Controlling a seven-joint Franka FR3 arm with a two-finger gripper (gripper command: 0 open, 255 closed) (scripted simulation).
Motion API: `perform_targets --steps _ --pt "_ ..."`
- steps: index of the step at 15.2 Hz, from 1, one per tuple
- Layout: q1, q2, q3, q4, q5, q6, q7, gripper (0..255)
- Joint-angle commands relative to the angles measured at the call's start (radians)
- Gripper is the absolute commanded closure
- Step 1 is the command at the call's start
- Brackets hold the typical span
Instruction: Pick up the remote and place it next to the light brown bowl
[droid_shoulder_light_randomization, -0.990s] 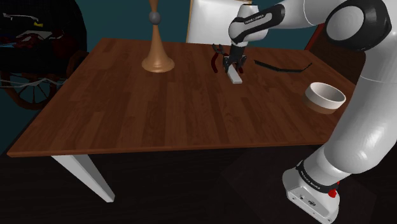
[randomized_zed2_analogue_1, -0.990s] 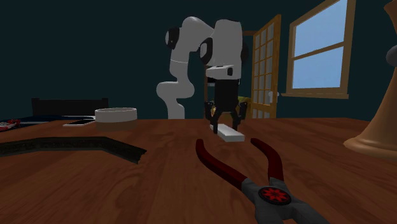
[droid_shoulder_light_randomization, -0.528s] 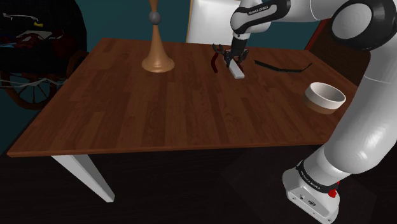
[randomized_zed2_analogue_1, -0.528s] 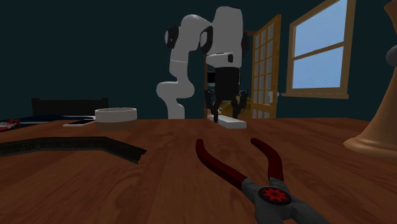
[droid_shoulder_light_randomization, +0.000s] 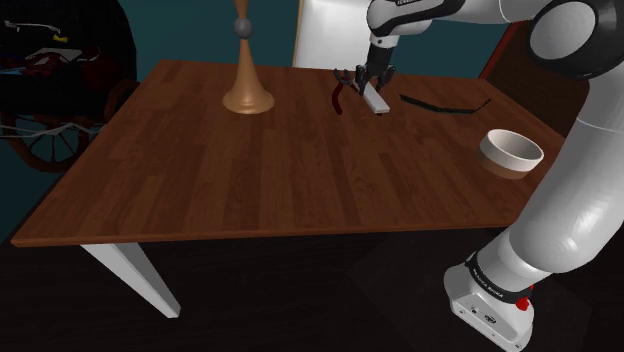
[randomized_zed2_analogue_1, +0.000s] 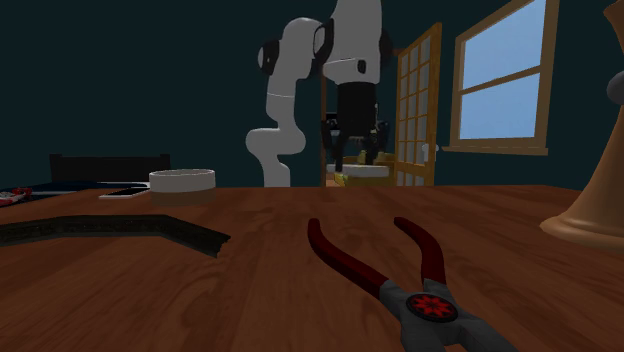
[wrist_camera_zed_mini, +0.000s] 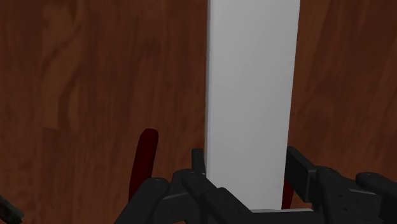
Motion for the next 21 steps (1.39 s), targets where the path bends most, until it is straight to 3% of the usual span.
perform_targets --steps 1,9,21 --pt "0.001 -0.008 0.000 0.018 -0.001 -0.025 0.002 255" --pt "0.001 -0.021 -0.001 0.097 -0.003 -0.118 0.002 255" --pt "-0.141 -0.163 -0.100 -0.099 -0.004 -0.060 -0.242 255"
